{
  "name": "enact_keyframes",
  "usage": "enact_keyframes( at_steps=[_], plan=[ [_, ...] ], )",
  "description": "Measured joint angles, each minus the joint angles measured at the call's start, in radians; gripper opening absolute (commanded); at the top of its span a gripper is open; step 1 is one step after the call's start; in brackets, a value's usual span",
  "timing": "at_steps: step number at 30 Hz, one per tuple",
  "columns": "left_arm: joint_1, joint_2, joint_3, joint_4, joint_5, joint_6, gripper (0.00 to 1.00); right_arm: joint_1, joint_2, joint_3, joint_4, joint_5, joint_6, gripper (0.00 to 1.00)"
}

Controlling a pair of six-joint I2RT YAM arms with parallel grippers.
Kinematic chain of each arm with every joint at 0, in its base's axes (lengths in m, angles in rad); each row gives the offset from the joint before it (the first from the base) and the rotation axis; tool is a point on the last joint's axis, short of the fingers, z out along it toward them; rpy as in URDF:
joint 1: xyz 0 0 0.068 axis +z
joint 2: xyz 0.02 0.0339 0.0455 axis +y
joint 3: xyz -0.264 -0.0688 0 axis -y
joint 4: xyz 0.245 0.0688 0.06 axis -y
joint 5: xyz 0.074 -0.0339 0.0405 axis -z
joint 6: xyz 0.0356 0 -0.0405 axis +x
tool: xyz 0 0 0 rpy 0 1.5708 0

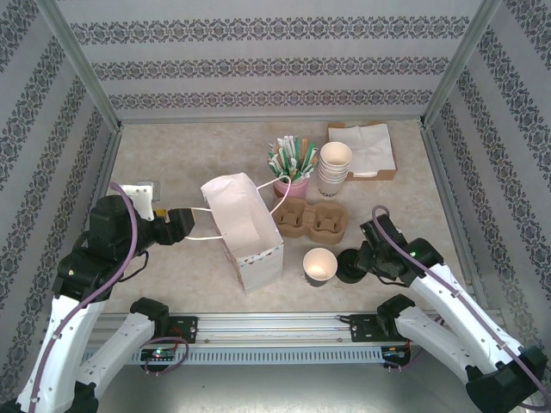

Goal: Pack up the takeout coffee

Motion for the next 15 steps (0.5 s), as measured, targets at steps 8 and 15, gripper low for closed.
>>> enact_keyframes(
  at_steps=[8,15],
  plan=[
    [0.0,0.0,0.0,0.0,0.0,-0.002,0.76,0.0,0.023,-0.053,0.05,0.0,0.003,0.1],
    [0.0,0.0,0.0,0.0,0.0,-0.003,0.76,-0.003,0.024,-0.097,0.086,0.003,0.006,0.13]
  ],
)
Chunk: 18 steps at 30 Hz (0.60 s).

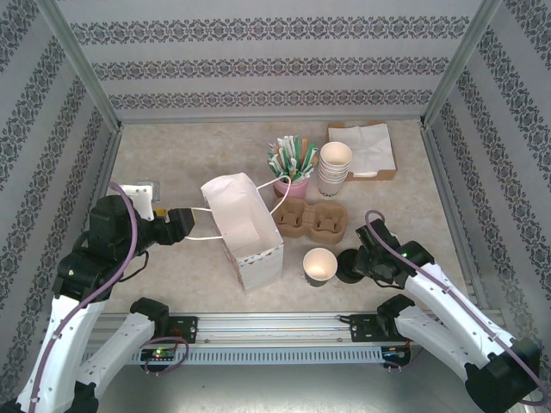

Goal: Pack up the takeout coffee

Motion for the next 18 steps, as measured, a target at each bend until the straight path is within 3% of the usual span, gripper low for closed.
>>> enact_keyframes(
  at_steps=[18],
  plan=[
    [0.0,0.0,0.0,0.0,0.0,0.0,0.76,-0.014,-0.046,-0.05,0.05,0.012,0.043,0.25]
  ],
)
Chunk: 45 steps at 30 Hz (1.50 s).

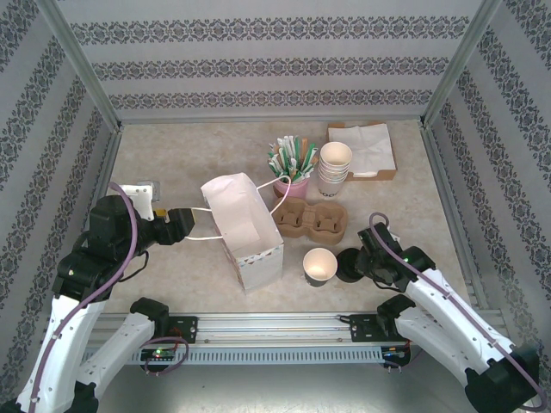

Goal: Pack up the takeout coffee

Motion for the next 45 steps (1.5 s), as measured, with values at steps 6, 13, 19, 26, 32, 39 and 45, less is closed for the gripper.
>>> enact_keyframes(
  at_steps=[6,13,19,26,32,39,45],
  plan=[
    [0.0,0.0,0.0,0.0,0.0,0.0,0.76,-0.006,-0.02,0.001,-0.014,0.0,0.003,0.25],
    [0.0,0.0,0.0,0.0,0.0,0.0,0.76,-0.006,-0.051,0.021,-0.037,0.0,0.003,0.27],
    [0.0,0.0,0.0,0.0,0.0,0.0,0.76,-0.013,-0.051,0.016,-0.03,-0.004,0.008,0.26],
    [0.0,0.01,0.0,0.005,0.0,0.0,0.76,-0.026,-0.051,-0.029,-0.025,-0.012,0.026,0.26],
    [0.0,0.012,0.0,0.008,0.0,0.0,0.76,-0.026,-0.054,-0.039,-0.016,-0.015,0.031,0.3],
    [0.0,0.012,0.0,0.008,0.0,0.0,0.76,-0.026,-0.053,-0.055,0.022,-0.015,0.034,0.28],
    [0.0,0.012,0.0,0.008,0.0,0.0,0.76,-0.026,-0.071,-0.075,0.054,-0.015,0.045,0.23]
  ],
)
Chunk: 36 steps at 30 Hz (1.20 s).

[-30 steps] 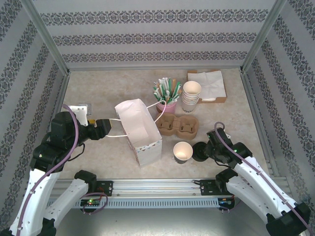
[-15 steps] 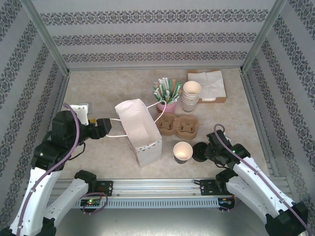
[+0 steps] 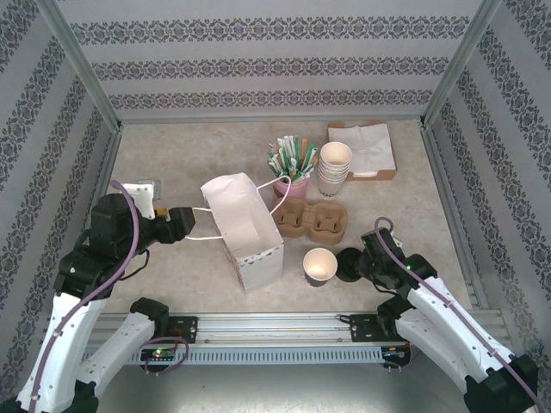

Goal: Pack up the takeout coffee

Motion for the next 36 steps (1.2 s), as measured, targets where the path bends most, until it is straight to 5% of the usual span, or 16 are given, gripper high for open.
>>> enact_keyframes(
  at_steps=[21,36],
  plan=[
    [0.0,0.0,0.0,0.0,0.0,0.0,0.76,-0.013,-0.108,-0.029,0.006,-0.019,0.012,0.12],
    [0.0,0.0,0.0,0.0,0.0,0.0,0.76,-0.012,-0.013,0.209,-0.149,-0.08,-0.045,0.11]
  ],
)
